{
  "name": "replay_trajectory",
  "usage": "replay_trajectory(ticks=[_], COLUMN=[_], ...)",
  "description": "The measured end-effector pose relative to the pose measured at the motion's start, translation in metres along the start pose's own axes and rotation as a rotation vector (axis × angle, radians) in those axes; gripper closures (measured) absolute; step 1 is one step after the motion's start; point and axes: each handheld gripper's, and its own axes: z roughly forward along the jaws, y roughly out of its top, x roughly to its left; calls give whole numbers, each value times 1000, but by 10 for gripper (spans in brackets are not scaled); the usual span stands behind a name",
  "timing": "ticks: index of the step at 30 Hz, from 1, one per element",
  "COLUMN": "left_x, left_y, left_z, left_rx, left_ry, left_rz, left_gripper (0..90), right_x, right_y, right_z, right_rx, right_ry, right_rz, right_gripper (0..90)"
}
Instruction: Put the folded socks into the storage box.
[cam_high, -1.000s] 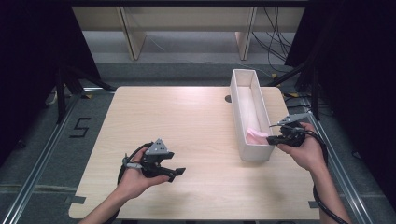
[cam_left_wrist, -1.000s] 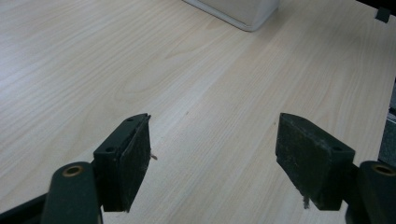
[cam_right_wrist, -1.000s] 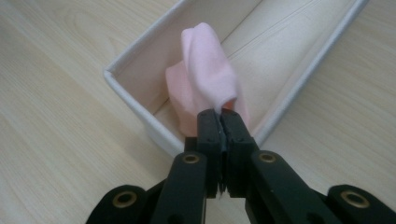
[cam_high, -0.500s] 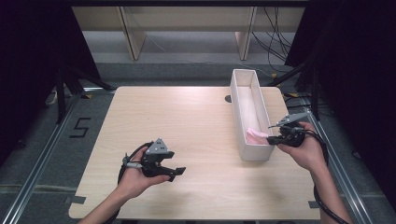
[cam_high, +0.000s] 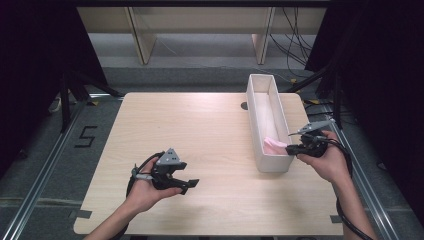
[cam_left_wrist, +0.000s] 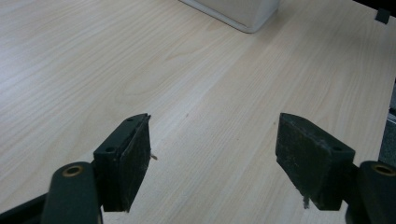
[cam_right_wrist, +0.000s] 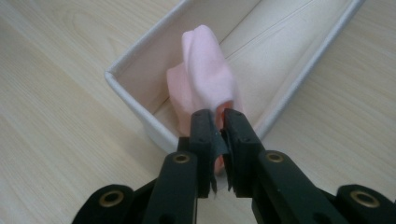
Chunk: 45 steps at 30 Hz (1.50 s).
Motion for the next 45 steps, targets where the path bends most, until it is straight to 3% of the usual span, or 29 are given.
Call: replay_trajectory(ticks=[2, 4, 5, 6, 7, 8, 9, 11, 12, 18, 19, 20, 24, 26, 28, 30, 34, 37, 38, 40, 42, 44, 45], left_x=[-1, -1, -1, -1, -1, 0, -1, 0, -1, -1, -1, 0, 2, 3, 2, 2, 2, 2, 3, 3, 3, 2, 3], left_y=[0, 0, 0, 0, 0, 0, 0, 0, 0, 0, -1, -1, -2, -2, -2, -2, -3, -3, -3, -3, -3, -3, -3], left_z=[1, 0, 0, 0, 0, 0, 1, 0, 1, 1, 0, 0, -2, -3, -2, -2, -1, -2, -3, -2, -2, -1, -2], left_rx=[-14, -14, -13, -13, -13, -9, -15, -4, -12, -10, -11, -9, -11, 0, -12, -13, -10, -11, 1, -13, -13, -10, 3], left_ry=[1, 3, 2, 2, 2, 0, 0, -1, -3, -5, -3, 3, 2, 1, -1, -3, -3, -4, -3, -2, -2, -3, -4], left_rz=[-15, -16, -15, -15, -15, -9, -16, -2, -11, -10, -12, -10, -15, -4, -17, -19, -21, -20, -6, -24, -25, -21, -7], left_gripper=[264, 263, 263, 263, 264, 263, 263, 263, 263, 263, 263, 263, 264, 264, 264, 264, 264, 265, 265, 265, 265, 265, 265], right_x=[-1, 0, 1, 1, 2, 3, 2, 3, 5, 12, 14, 15, 17, 15, 13, 12, 11, 11, 11, 11, 10, 12, 10], right_y=[1, 2, 3, 4, 6, 8, 11, 16, 18, 36, 39, 40, 43, 44, 45, 44, 44, 44, 43, 43, 43, 42, 42], right_z=[-3, -3, -6, -5, -9, -9, -9, -10, -7, 6, 12, 13, 24, 30, 33, 39, 40, 41, 42, 40, 41, 39, 39], right_rx=[16, -25, -4, -46, -28, -51, -80, -76, -100, -54, -59, -19, -16, 6, 29, 8, 58, 88, 91, 105, 91, 111, 100], right_ry=[4, -1, 6, -8, -6, -6, -19, -22, -30, -15, -9, 0, -1, -6, -10, -30, -13, -1, 0, 13, 26, 42, 34], right_rz=[-10, 1, 8, -3, 11, 20, -7, -30, -25, -64, -43, -37, -33, -64, -56, -77, -71, -68, -77, -64, -90, -63, -73], right_gripper=[792, 775, 766, 757, 743, 734, 719, 684, 671, 628, 623, 620, 607, 603, 600, 600, 626, 717, 734, 766, 800, 822, 833])
